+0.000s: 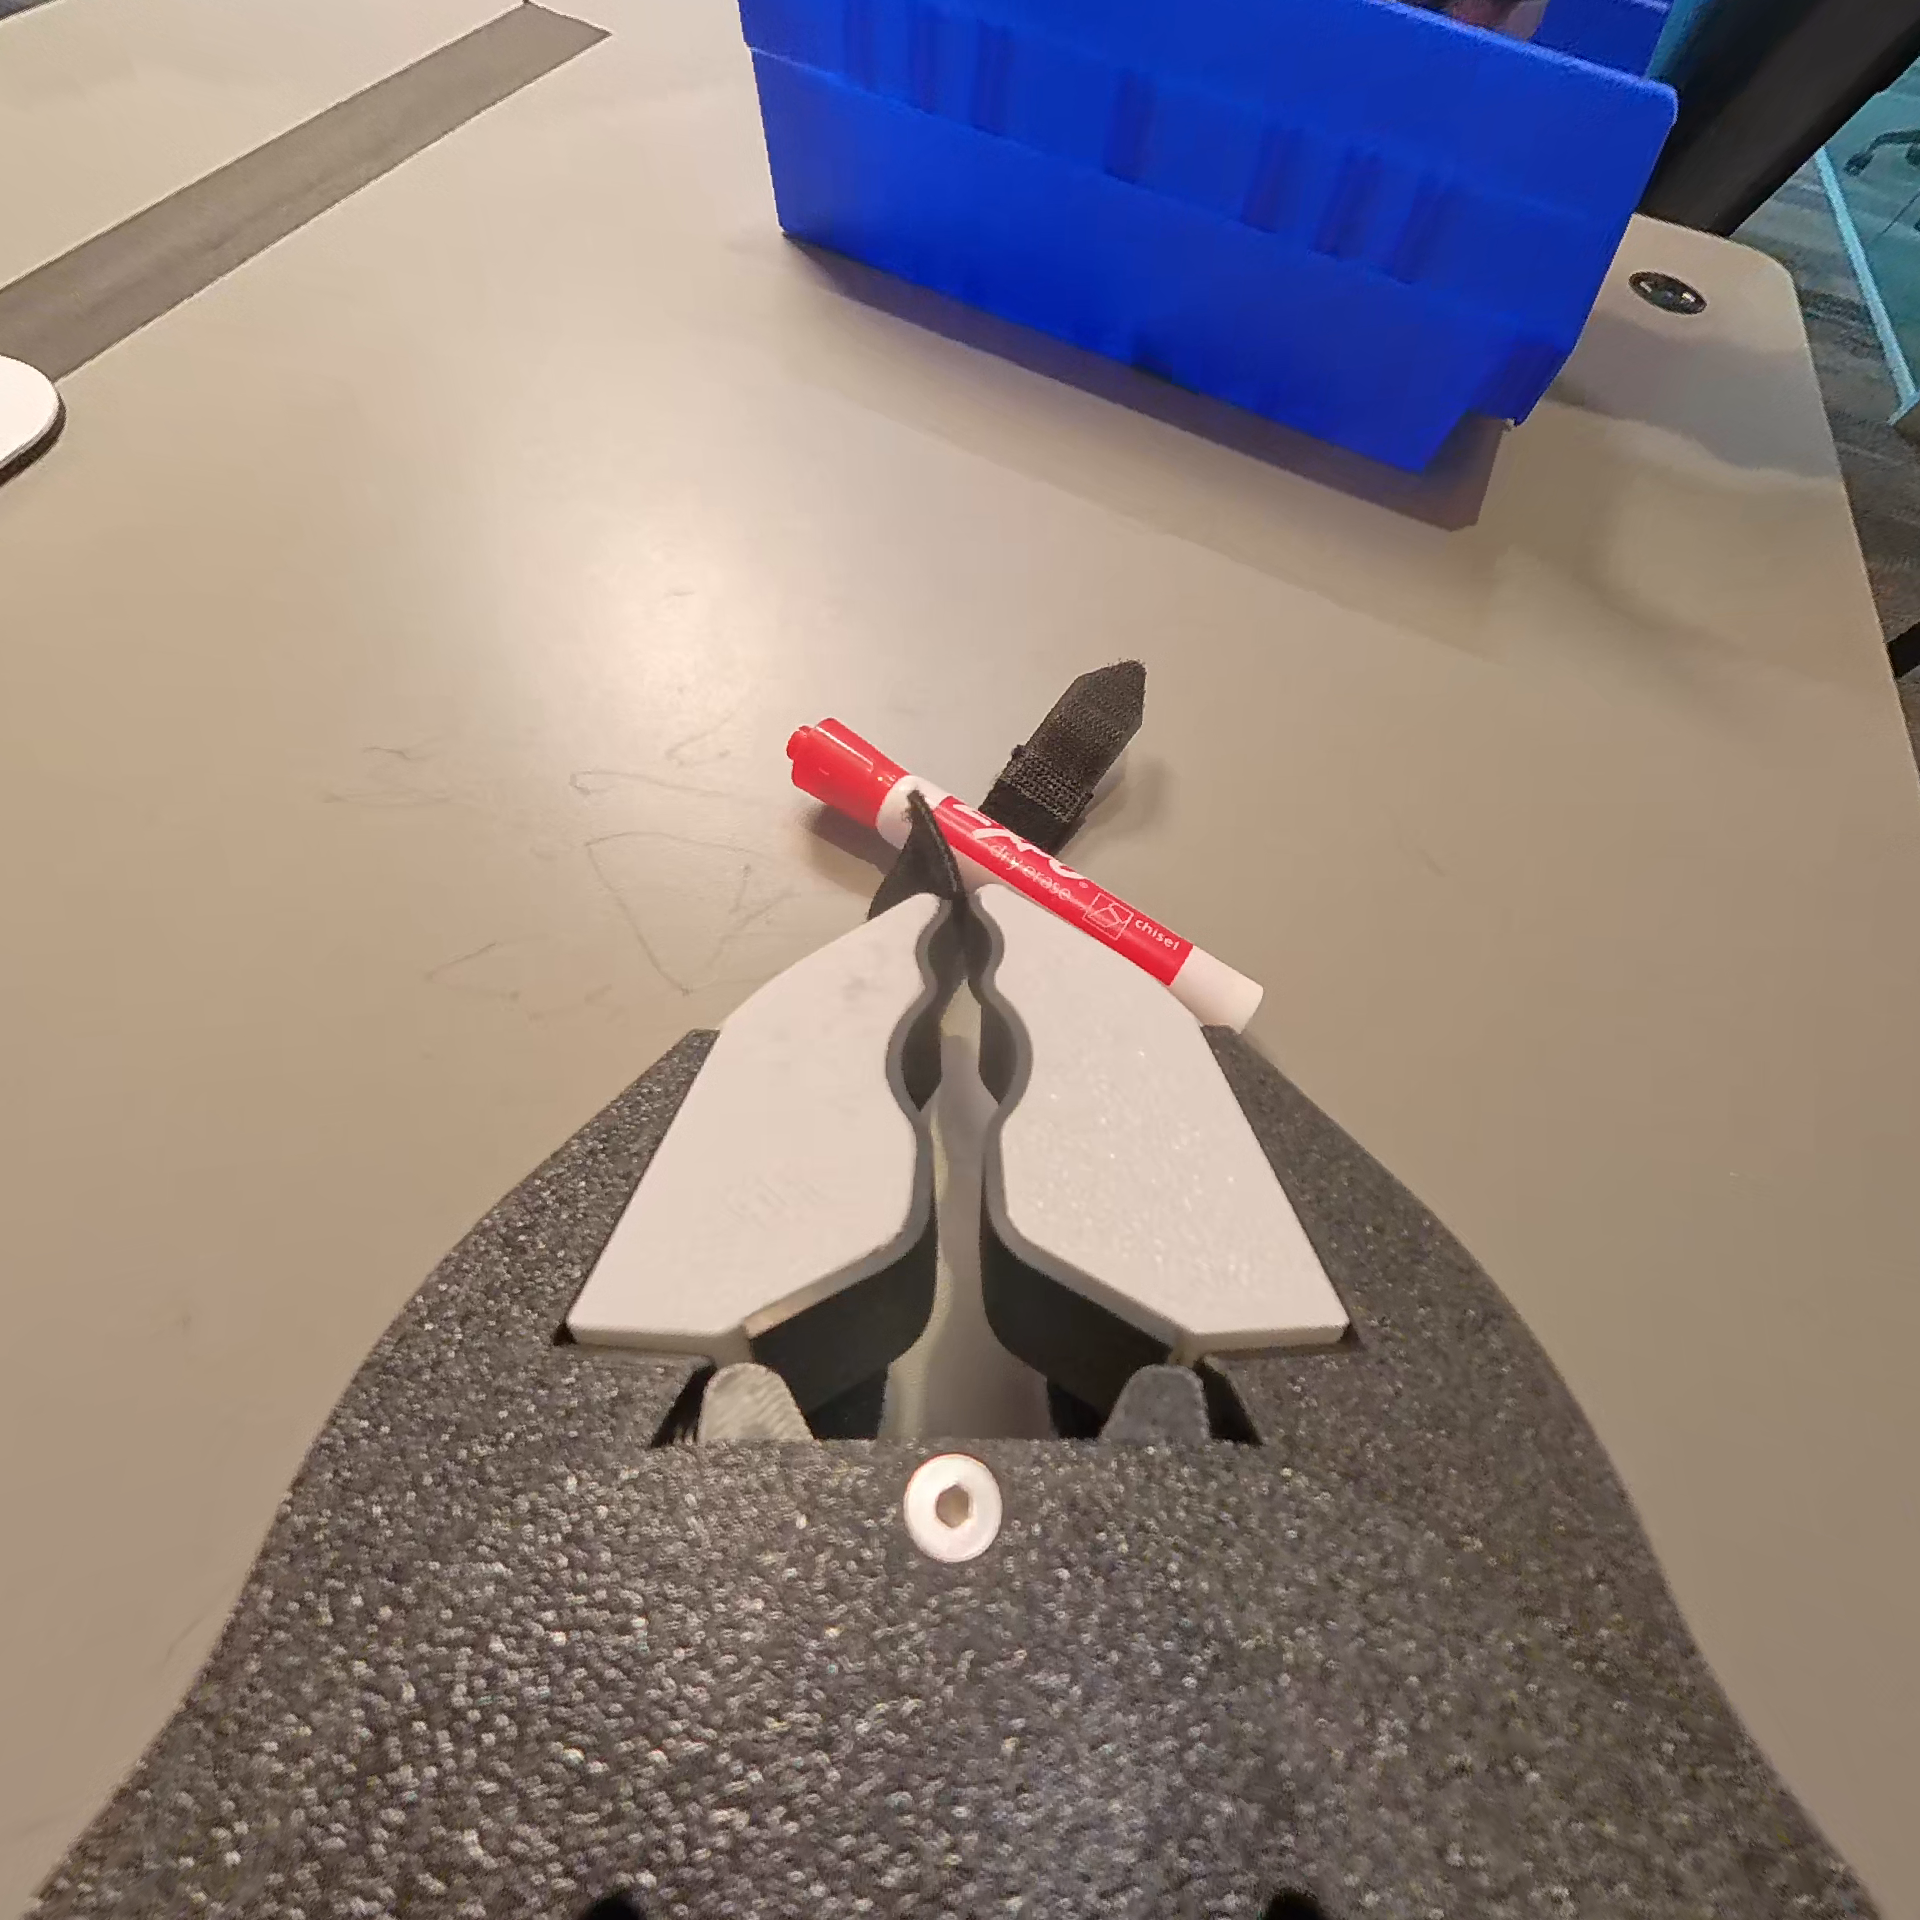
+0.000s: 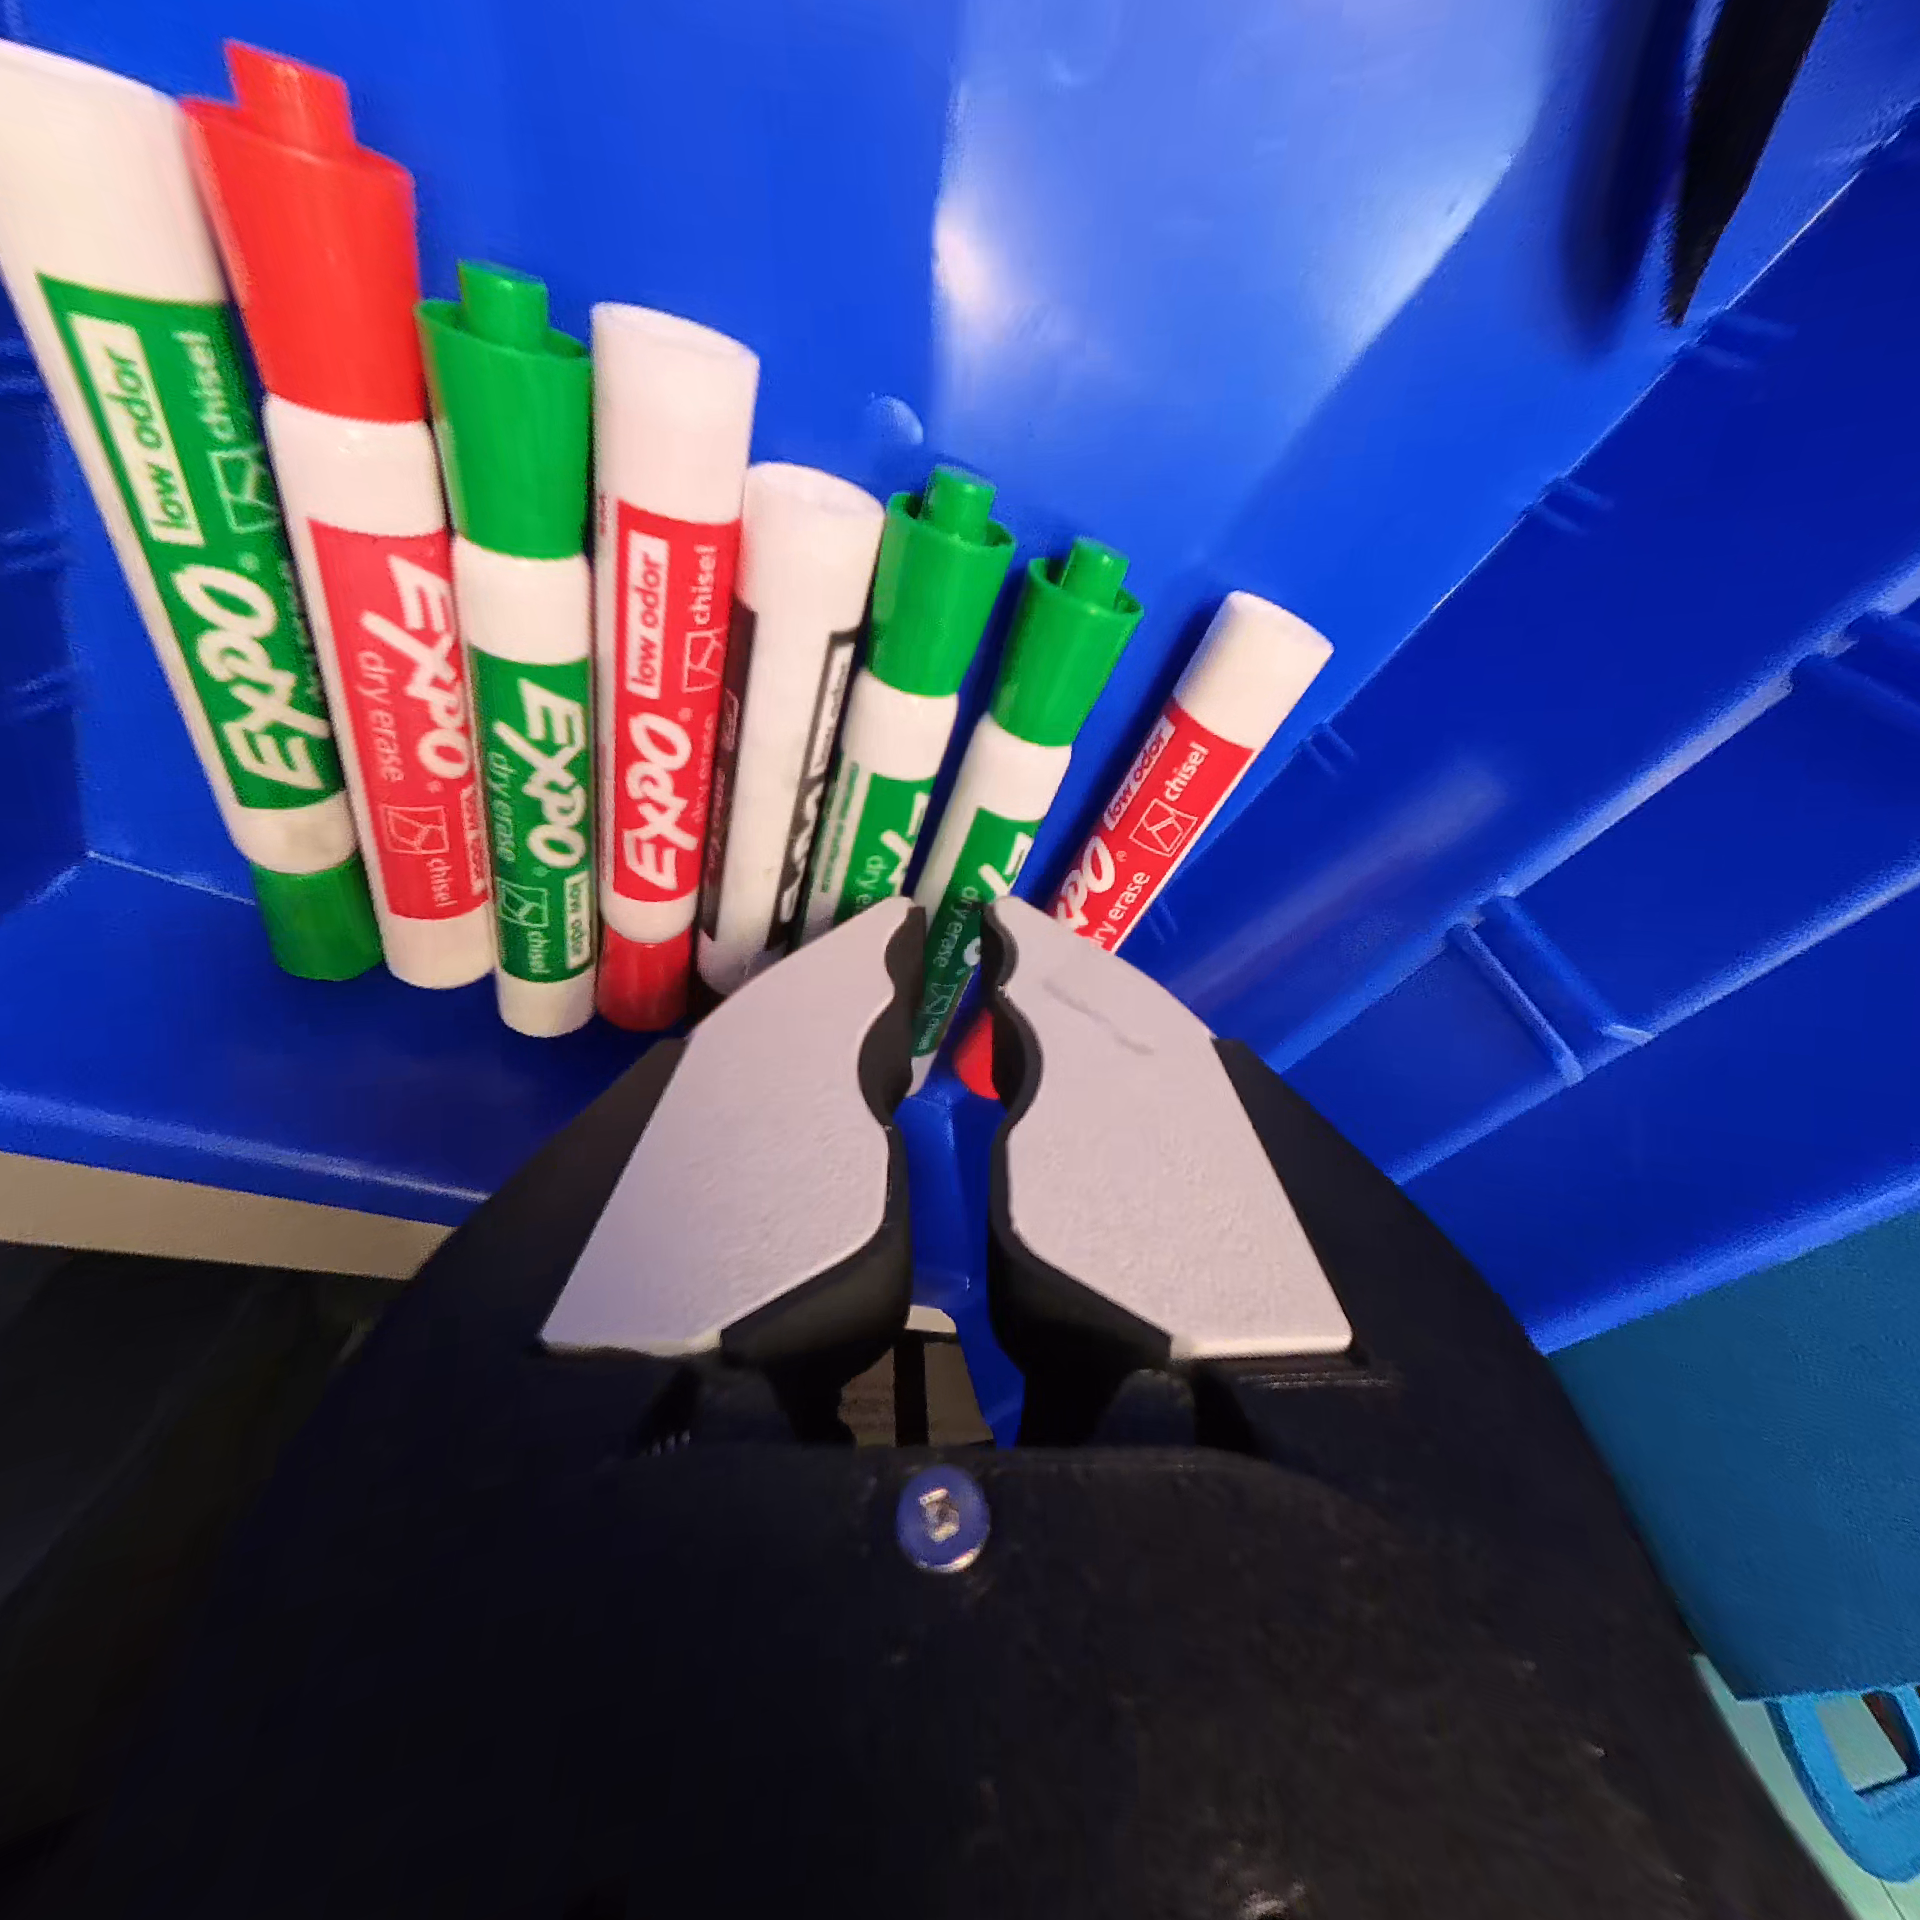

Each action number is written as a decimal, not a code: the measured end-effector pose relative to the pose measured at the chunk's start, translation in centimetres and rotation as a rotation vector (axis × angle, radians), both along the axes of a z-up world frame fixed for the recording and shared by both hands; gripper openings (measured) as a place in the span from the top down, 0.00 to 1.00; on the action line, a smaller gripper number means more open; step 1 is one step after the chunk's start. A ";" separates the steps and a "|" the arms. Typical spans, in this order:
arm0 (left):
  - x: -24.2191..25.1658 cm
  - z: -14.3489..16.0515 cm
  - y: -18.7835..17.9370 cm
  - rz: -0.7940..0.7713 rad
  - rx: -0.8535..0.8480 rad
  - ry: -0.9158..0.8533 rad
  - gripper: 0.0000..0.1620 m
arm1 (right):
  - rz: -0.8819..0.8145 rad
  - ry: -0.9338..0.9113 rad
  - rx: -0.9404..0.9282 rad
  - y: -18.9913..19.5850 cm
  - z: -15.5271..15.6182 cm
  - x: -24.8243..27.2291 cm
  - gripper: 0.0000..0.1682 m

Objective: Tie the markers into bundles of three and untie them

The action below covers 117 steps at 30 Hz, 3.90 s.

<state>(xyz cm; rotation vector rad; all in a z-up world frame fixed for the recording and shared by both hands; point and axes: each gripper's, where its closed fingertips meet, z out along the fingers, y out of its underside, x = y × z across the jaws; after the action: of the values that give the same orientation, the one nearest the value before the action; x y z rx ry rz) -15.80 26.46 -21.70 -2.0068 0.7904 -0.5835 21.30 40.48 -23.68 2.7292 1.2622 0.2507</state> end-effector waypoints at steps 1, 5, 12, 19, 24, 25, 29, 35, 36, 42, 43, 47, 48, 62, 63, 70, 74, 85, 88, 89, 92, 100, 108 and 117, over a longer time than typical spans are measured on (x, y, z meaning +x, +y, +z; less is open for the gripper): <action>0.0 0.0 0.0 0.001 -0.001 -0.004 0.99 | 0.002 0.006 0.025 0.4 0.2 -0.2 0.94; -0.1 0.1 0.1 0.005 -0.006 -0.016 0.99 | 0.022 0.058 0.064 0.7 1.9 -1.8 0.91; -0.2 0.1 0.1 0.009 -0.013 -0.020 0.99 | 0.259 0.198 0.263 -1.5 8.7 -11.2 0.88; -0.5 0.1 0.2 0.030 -0.037 -0.042 0.99 | 0.526 0.454 0.227 -9.6 9.3 -24.9 0.85; -0.4 0.3 0.2 0.035 -0.033 -0.049 0.99 | 0.460 0.623 0.050 -14.0 3.1 -32.2 0.81; -0.4 0.3 0.2 0.036 -0.033 -0.047 0.99 | 0.430 0.643 0.027 -14.3 2.0 -33.0 0.79; -0.4 0.4 0.2 0.042 -0.034 -0.053 0.99 | 0.354 0.604 0.042 -13.2 -0.9 -34.2 0.71; -0.4 0.8 0.1 0.044 -0.030 -0.057 0.99 | 0.442 0.499 0.072 -12.9 -2.1 -33.9 0.82; -0.4 0.8 0.1 0.045 -0.029 -0.057 0.99 | 0.460 0.475 0.085 -12.8 -2.2 -33.6 0.84; -0.5 0.4 0.2 0.050 -0.040 -0.051 0.99 | 0.467 0.461 0.110 -12.4 -0.6 -31.4 0.87; -0.5 0.3 0.2 0.050 -0.043 -0.050 0.99 | 0.463 0.472 0.122 -12.3 0.1 -30.9 0.87; -0.4 -0.1 0.2 0.049 -0.055 -0.043 0.99 | 0.437 0.539 0.176 -12.0 4.2 -28.5 0.87; -0.4 -0.1 0.2 0.049 -0.055 -0.042 0.99 | 0.424 0.556 0.193 -11.8 5.6 -27.6 0.87; -0.4 -0.3 0.2 0.046 -0.047 -0.020 0.99 | -0.071 0.386 0.255 -2.6 4.5 -6.1 0.88; -0.4 -0.3 0.2 0.046 -0.047 -0.018 0.99 | -0.078 0.372 0.220 -2.5 3.2 -5.8 0.88; -0.5 -0.2 0.2 0.048 -0.049 -0.025 0.99 | -0.021 0.272 0.134 -2.5 0.4 -5.4 0.87; -0.5 -0.2 0.2 0.044 -0.053 -0.032 0.99 | 0.004 0.281 0.147 -2.3 1.4 -5.6 0.85; -0.3 -0.2 0.1 0.035 -0.051 -0.028 0.99 | 0.027 0.241 0.125 -2.2 -0.1 -5.7 0.92; -0.3 -0.2 0.1 0.036 -0.050 -0.029 0.99 | 0.032 0.265 0.145 -2.3 0.8 -5.9 0.91; -0.3 -0.2 0.1 0.036 -0.050 -0.029 0.99 | 0.038 0.269 0.153 -2.4 1.1 -5.9 0.91; -0.3 -0.2 0.1 0.033 -0.048 -0.024 0.99 | 0.047 0.256 0.153 -2.5 0.7 -5.7 0.94; -0.3 0.0 0.1 0.037 -0.037 -0.030 0.99 | 0.062 0.271 0.185 -2.8 1.9 -6.3 0.93; -0.2 0.4 0.1 0.031 -0.024 -0.059 0.99 | 0.281 0.405 0.397 -5.0 10.6 -13.9 0.91; 0.9 3.1 -0.5 -0.054 0.068 -0.204 0.99 | 0.614 0.655 0.150 -12.5 6.3 -30.0 0.81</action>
<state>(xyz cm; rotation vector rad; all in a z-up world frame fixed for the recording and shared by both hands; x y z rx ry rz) -14.86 25.93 -18.64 -1.8352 0.7315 -0.7690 -8.66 28.01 -17.38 2.5308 2.3130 -0.5724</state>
